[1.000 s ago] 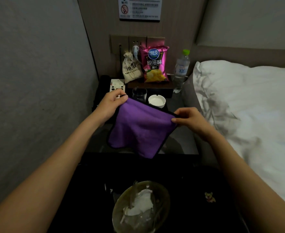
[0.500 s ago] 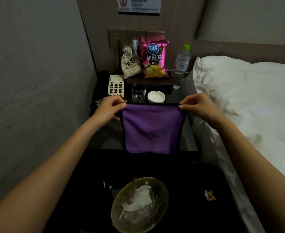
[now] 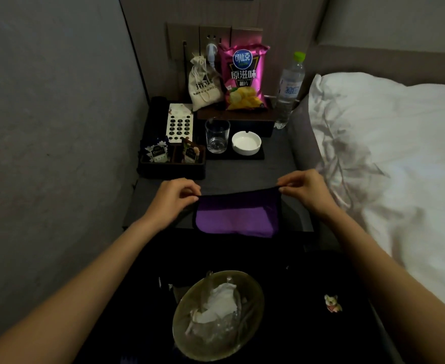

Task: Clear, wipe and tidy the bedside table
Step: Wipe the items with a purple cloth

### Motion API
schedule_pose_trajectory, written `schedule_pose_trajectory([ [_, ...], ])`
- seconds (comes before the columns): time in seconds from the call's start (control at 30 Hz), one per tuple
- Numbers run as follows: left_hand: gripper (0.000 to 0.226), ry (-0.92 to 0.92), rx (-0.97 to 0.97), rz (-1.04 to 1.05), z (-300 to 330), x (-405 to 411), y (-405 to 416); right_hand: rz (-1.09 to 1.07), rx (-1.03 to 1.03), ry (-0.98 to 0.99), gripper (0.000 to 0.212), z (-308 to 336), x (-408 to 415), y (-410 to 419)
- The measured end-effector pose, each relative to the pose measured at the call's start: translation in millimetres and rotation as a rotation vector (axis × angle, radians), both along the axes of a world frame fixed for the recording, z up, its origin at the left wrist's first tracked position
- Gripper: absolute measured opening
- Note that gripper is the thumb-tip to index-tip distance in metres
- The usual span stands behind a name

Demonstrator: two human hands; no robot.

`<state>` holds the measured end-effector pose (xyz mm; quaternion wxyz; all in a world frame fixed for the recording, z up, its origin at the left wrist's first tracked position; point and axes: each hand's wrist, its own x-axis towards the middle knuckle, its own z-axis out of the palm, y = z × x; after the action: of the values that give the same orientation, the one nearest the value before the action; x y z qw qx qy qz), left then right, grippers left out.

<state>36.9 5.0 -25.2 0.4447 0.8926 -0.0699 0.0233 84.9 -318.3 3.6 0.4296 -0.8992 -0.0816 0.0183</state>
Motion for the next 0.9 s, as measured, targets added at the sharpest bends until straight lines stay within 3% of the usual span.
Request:
schedule_pose_trajectory([
  [0.17,0.013,-0.021,0.147,-0.078,-13,-19,-1,0.081,-0.079,-0.029,0.018,-17,-32,-4],
  [0.43,0.013,-0.011,0.229,-0.124,-21,-37,2,0.160,-0.221,-0.093,0.016,-30,-62,-7],
  [0.77,0.015,0.002,0.361,-0.153,-26,-44,-1,0.237,-0.417,-0.024,0.018,-35,-68,-8],
  [0.9,0.009,-0.005,0.409,-0.167,-26,-40,1,0.191,-0.381,-0.001,0.014,-34,-65,-8],
])
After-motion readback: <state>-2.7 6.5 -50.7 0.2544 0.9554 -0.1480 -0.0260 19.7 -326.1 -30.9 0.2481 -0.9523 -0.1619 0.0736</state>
